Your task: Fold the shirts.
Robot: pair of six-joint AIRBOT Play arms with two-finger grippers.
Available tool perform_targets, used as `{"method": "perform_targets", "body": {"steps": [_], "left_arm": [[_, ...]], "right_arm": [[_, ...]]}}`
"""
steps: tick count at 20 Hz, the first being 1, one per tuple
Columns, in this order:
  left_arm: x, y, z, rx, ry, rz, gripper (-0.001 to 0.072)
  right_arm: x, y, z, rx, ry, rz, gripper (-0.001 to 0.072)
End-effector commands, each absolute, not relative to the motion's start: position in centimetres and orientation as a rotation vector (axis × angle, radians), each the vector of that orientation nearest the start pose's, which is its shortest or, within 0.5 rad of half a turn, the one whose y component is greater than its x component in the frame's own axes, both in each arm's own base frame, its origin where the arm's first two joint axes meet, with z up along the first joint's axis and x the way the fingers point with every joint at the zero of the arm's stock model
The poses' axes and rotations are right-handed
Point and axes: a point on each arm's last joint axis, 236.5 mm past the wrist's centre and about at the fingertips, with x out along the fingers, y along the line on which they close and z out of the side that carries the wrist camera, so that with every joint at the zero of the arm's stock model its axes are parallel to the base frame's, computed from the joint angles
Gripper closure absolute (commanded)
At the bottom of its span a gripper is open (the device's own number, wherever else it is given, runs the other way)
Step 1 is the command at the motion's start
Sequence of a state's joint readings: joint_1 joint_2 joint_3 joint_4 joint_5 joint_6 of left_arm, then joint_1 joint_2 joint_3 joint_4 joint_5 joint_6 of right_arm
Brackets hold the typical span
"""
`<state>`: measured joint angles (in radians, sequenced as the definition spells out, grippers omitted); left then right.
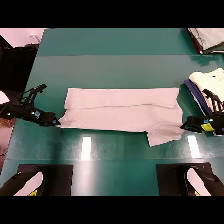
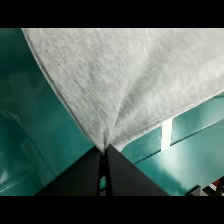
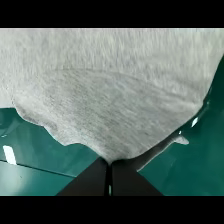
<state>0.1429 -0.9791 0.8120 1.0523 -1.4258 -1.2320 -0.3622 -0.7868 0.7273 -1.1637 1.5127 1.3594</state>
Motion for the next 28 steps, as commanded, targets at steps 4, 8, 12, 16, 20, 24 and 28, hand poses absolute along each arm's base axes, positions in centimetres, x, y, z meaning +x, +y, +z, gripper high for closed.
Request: {"method": "perform_targets", "body": {"steps": [4, 8, 12, 16, 20, 24, 28], "left_arm": [[28.7, -7.4, 2.4, -0.364, 1.249, -0.348, 0.0686], [32.8, -6.4, 3.7, -0.405, 1.079, -0.271, 0.0687], [34.8, -6.7, 3.8, -0.462, 1.040, -0.267, 0.0686], [37.2, -6.4, 1.9, -0.480, 1.099, -0.263, 0.0686], [39.8, -6.6, -0.1, -0.532, 1.147, -0.268, 0.0685], [43.8, -6.7, -0.6, -0.641, 1.081, -0.242, 0.0311], [46.2, -7.3, 1.8, -0.734, 0.995, -0.255, 0.0045]], "right_arm": [[23.3, 1.0, 2.8, 0.412, 1.317, 0.123, 0.0695], [27.9, 0.1, 3.0, 0.390, 1.310, 0.132, 0.0695], [31.1, 0.8, 2.1, 0.366, 1.366, 0.178, 0.0695], [33.3, 1.2, 1.4, 0.352, 1.392, 0.202, 0.0695], [34.7, 0.9, 0.9, 0.356, 1.400, 0.201, 0.0694], [38.4, 0.9, 1.0, 0.394, 1.320, 0.199, 0.0572], [41.4, 1.7, 2.6, 0.497, 1.262, 0.261, 0.0115]]}}
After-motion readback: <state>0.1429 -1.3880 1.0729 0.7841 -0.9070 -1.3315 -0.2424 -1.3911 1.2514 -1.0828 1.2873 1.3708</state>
